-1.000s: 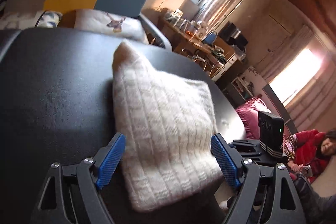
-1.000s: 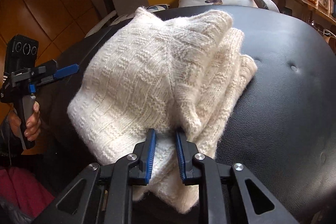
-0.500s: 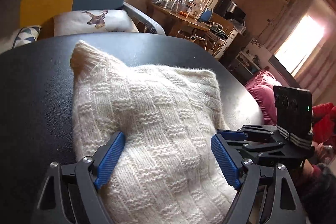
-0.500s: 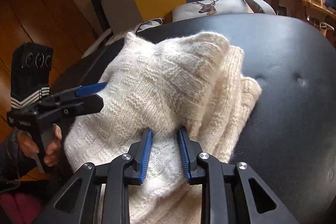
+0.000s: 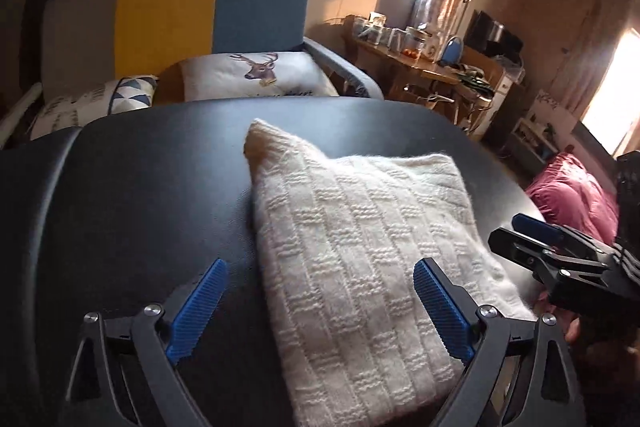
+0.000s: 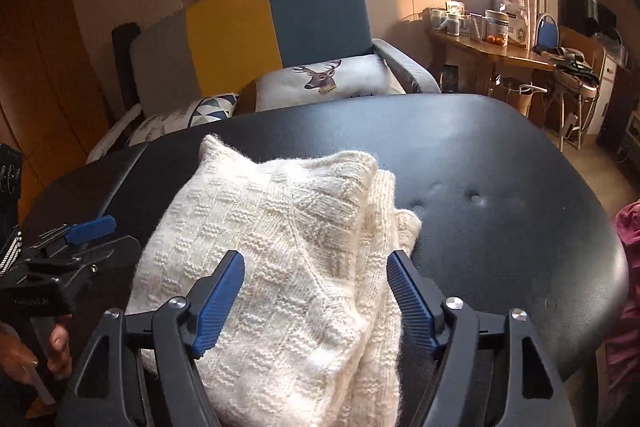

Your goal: Fold clothes

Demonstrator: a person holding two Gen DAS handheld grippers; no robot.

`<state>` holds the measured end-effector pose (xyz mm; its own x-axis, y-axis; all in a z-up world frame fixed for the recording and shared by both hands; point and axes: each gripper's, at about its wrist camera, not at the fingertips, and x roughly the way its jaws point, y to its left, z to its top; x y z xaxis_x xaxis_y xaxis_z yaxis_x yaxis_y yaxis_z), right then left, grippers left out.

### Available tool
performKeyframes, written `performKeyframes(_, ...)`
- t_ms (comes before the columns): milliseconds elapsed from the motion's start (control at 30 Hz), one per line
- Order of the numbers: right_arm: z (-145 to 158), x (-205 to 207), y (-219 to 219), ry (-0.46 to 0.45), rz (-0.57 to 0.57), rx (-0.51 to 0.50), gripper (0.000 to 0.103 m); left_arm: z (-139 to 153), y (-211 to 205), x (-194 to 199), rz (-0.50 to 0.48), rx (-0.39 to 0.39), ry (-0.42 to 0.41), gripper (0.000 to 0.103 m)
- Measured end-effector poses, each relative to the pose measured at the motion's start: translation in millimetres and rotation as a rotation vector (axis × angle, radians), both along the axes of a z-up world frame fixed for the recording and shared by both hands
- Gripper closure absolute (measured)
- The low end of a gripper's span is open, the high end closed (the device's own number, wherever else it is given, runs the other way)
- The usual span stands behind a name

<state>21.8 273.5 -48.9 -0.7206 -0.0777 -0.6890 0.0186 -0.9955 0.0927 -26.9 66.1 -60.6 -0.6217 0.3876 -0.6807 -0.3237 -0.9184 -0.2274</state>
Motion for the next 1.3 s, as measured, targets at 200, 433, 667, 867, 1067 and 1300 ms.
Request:
performKeyframes(200,10,-6,-9,0.003,-0.040,0.033,0.028,14,1,6,0.031,-0.035,-0.008,0.004)
performKeyframes(433,15,-6,-24,0.020,-0.026,0.034,0.028,30,15,16,0.023,-0.077,0.031,0.003)
performKeyframes(667,16,2,-29,0.036,0.010,0.010,0.028,51,6,26,0.106,-0.032,0.082,0.003)
performKeyframes(867,15,7,-30,0.035,0.022,-0.002,0.028,50,-9,22,0.093,0.078,0.021,0.003)
performKeyframes(1067,12,9,-31,0.028,0.039,-0.004,0.028,45,0,22,0.100,-0.004,0.008,0.001)
performKeyframes(1300,23,7,27,0.052,0.030,-0.201,0.028,39,3,18,0.090,-0.098,0.034,0.001)
